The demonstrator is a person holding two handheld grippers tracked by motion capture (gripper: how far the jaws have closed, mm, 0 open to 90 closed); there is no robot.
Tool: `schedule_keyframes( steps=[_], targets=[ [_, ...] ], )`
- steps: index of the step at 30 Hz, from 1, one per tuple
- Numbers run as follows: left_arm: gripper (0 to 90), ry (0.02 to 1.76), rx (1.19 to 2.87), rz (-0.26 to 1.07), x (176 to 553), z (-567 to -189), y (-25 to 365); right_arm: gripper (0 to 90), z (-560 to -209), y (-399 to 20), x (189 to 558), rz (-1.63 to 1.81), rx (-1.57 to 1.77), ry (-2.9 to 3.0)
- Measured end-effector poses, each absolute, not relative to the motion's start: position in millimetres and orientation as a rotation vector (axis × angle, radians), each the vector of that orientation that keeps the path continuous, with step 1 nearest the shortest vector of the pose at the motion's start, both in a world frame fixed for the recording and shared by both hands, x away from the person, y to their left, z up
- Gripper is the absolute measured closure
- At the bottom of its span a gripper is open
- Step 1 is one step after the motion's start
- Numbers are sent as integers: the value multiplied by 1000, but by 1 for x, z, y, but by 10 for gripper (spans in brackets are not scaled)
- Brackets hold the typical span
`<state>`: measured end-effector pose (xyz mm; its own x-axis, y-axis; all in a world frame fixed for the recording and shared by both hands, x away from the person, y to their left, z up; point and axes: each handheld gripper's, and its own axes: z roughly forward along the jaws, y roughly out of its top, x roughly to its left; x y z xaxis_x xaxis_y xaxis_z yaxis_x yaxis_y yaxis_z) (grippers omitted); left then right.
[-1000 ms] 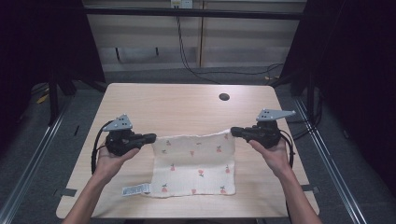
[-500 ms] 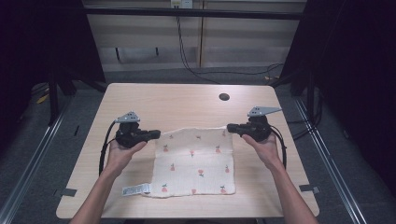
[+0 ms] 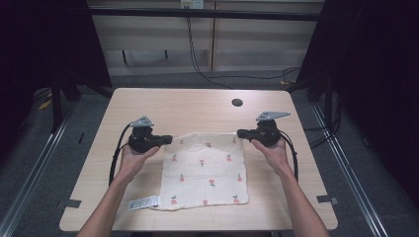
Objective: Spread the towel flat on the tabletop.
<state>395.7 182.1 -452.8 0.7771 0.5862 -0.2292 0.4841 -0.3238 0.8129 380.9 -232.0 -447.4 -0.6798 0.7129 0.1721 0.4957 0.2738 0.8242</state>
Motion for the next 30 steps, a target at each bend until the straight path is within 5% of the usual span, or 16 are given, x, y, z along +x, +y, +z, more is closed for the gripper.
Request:
schedule_keyframes(
  steps=[11,21,27,30],
  targets=[
    [871,842,1979,126,403,-461,178,870,-457,-230,387,1362,1159,2296],
    [614,879,2027,190,401,-455,177,762,-451,-235,382,1306,1184,2248],
    [583,858,2042,177,393,-442,189,750,-443,-250,371,1297,1192,2242],
    [543,834,2084,132,381,-441,194,672,-440,-249,360,1249,1178,2286]
  ],
)
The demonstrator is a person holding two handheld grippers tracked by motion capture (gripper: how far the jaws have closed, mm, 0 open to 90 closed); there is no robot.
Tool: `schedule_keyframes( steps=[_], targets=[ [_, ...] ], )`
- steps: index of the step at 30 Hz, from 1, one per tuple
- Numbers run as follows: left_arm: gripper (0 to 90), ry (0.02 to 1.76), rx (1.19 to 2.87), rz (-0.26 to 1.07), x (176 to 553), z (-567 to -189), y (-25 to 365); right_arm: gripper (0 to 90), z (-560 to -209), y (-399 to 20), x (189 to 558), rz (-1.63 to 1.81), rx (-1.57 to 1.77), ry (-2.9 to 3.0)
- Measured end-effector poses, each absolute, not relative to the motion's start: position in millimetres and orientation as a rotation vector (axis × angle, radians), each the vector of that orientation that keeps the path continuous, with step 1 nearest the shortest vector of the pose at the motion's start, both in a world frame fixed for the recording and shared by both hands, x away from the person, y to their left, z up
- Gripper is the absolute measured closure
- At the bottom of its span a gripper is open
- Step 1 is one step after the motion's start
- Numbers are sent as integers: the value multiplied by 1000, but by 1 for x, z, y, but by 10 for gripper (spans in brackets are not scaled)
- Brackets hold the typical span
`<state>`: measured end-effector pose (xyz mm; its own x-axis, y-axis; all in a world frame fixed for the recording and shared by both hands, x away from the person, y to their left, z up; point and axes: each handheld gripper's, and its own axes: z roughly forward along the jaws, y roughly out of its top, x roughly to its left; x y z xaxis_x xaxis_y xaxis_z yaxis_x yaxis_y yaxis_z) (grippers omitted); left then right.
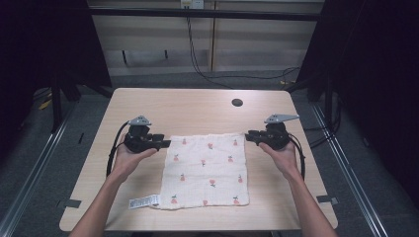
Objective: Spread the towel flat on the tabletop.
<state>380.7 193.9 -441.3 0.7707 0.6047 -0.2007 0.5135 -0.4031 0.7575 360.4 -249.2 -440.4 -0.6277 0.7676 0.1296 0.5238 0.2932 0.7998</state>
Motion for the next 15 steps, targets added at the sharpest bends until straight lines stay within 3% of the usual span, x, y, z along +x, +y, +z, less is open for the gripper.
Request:
schedule_keyframes(
  steps=[11,13,15],
  targets=[
    [558,684,2188,93,331,-456,182,647,-459,-222,315,1170,1058,2526],
    [534,683,2219,78,325,-465,180,579,-470,-213,306,1122,1042,2572],
    [535,677,2248,62,321,-473,180,566,-479,-207,300,1079,995,2595]
  ],
)
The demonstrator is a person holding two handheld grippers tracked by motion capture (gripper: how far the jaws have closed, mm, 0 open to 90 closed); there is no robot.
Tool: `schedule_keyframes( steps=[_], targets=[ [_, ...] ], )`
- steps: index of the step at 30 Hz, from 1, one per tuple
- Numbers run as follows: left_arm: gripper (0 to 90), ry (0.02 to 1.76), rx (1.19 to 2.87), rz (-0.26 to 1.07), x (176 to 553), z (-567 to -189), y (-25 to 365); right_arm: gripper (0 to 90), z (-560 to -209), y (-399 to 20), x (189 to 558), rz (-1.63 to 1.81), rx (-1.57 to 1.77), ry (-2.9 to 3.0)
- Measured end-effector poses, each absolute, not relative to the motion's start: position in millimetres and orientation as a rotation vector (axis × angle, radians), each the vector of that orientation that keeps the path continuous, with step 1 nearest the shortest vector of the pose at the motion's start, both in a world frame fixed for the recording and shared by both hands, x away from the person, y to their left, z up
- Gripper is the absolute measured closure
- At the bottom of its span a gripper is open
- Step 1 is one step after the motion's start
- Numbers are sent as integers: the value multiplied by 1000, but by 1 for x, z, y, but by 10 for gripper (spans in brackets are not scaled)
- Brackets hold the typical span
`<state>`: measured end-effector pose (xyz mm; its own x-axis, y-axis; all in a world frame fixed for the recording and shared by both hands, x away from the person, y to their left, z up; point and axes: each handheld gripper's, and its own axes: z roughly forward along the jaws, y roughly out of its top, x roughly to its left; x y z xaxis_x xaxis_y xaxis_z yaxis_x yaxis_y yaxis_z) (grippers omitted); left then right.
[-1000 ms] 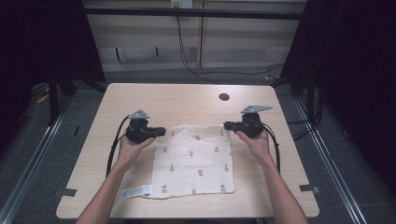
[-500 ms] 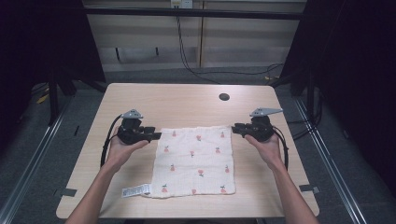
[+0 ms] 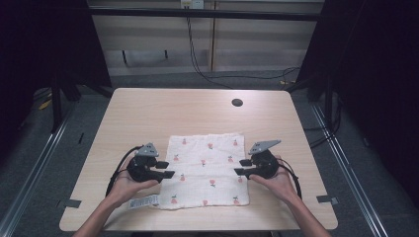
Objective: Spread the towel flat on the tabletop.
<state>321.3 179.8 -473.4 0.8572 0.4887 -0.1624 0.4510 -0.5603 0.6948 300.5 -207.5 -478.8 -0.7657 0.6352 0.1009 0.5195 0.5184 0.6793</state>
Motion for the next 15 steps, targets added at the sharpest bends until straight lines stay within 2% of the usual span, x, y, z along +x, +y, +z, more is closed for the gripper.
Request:
schedule_keyframes(
  steps=[5,10,14,15],
  targets=[
    [553,661,2284,63,315,-484,180,577,-490,-201,293,1004,956,2629],
    [520,665,2314,90,314,-486,173,683,-493,-203,288,976,964,2632],
    [556,606,2365,115,311,-492,164,793,-492,-205,282,973,985,2640],
    [556,612,2361,127,309,-492,163,793,-492,-205,282,973,985,2640]
  ],
)
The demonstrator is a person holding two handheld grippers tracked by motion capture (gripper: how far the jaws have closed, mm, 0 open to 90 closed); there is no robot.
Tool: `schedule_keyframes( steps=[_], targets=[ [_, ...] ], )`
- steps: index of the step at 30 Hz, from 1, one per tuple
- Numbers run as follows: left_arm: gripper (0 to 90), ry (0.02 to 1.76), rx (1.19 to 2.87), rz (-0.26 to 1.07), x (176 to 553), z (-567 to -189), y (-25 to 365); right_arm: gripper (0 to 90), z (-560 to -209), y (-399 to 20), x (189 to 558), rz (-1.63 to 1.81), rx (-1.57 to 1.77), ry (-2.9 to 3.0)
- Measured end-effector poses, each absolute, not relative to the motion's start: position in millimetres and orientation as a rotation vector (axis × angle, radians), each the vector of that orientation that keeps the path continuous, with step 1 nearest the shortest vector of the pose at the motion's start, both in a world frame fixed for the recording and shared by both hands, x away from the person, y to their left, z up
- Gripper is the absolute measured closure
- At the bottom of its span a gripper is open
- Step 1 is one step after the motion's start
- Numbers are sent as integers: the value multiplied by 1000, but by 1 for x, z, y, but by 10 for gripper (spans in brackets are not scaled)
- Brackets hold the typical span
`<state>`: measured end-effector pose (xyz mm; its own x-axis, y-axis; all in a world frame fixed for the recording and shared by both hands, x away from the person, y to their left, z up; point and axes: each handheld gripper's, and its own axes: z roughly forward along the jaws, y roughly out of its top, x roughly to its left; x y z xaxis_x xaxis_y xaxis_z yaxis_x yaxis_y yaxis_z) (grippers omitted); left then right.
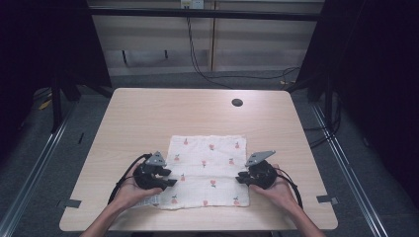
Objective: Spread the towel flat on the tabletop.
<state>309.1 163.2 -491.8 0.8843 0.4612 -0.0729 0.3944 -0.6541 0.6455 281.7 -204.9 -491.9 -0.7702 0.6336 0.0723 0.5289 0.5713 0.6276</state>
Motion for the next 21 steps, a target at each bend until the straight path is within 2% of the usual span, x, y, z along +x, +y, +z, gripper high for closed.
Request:
schedule_keyframes(
  steps=[1,2,3,4,5,6,9,15,16,17,21],
  targets=[
    [601,607,2361,120,309,-492,164,822,-492,-206,280,983,983,2650],
    [601,601,2359,121,308,-492,164,822,-492,-206,280,983,983,2650],
    [680,601,2359,130,306,-492,165,842,-492,-207,277,983,989,2655],
    [680,590,2363,138,304,-492,166,842,-492,-207,277,983,989,2655],
    [726,575,2359,125,303,-492,167,844,-492,-207,276,993,984,2661],
    [821,552,2369,123,302,-492,168,854,-491,-206,272,988,985,2668],
    [866,543,2372,116,295,-491,167,855,-491,-206,266,988,965,2678],
    [864,545,2357,51,287,-492,169,843,-491,-211,249,1010,953,2695],
    [853,543,2350,35,285,-492,169,815,-491,-211,246,1009,965,2702],
    [793,543,2356,23,282,-491,170,786,-491,-210,243,1023,963,2687],
    [735,541,2371,26,281,-490,170,715,-489,-208,241,1019,950,2672]
  ],
)
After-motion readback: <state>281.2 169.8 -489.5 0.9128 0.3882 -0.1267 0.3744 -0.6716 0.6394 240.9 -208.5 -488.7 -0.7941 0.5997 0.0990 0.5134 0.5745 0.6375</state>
